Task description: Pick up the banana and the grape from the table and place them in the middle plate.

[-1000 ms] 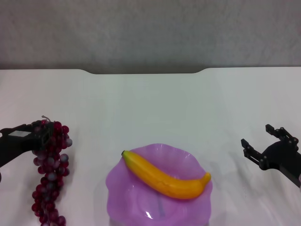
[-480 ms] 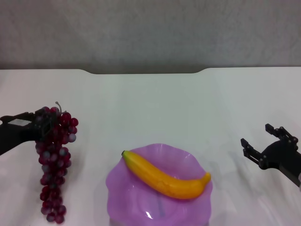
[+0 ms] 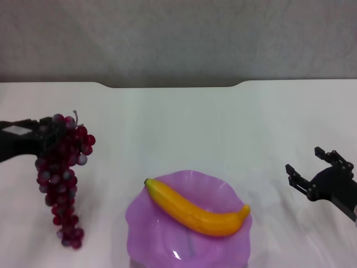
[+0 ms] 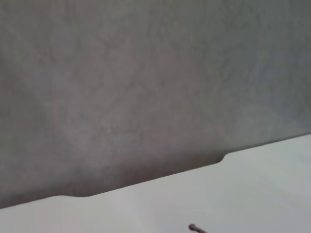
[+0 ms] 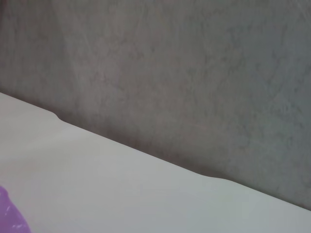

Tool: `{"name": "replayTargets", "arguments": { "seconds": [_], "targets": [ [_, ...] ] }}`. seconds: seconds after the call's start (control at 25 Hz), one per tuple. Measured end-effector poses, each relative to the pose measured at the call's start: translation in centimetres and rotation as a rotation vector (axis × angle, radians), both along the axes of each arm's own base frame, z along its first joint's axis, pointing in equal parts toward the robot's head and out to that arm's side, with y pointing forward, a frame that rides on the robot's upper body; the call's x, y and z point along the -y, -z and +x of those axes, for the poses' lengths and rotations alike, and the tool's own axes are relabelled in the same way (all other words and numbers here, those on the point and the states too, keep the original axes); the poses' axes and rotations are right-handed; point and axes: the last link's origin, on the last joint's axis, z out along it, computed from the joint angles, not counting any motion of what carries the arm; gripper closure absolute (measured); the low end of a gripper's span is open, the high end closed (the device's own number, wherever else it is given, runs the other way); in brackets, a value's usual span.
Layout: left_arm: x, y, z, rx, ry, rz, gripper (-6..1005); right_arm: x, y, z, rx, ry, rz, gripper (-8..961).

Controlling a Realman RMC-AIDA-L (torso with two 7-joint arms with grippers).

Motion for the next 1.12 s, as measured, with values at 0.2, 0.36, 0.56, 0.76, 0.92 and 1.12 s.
{"name": "replayTargets", "arguments": {
  "seconds": [0.2, 0.36, 0.56, 0.76, 0.92, 1.12],
  "targets": [
    [0.5, -1.8, 2.7, -0.041, 0.062, -0.031, 713, 0.0, 0.0, 0.0, 0.0, 0.0, 0.0, 135],
    [1.3, -3.4, 5.1, -0.072, 0.12, -0.033, 713, -0.1, 0.0, 0.0, 0.002, 0.002, -0.001, 135],
    [2.7, -4.6, 7.8, -0.104, 0.197, -0.058, 715, -0.2, 0.0, 0.0, 0.005, 0.004, -0.003, 135],
    [4.0, -4.2, 10.9, -0.102, 0.3, -0.121, 718, -0.1, 0.1, 0.1, 0.006, 0.007, -0.004, 134],
    [4.3, -3.0, 12.7, -0.087, 0.372, -0.194, 720, -0.1, 0.1, 0.1, 0.009, 0.009, -0.005, 134],
    [4.8, -1.3, 14.5, -0.09, 0.446, -0.312, 723, -0.2, 0.1, 0.1, 0.01, 0.011, -0.006, 134]
  ]
}}
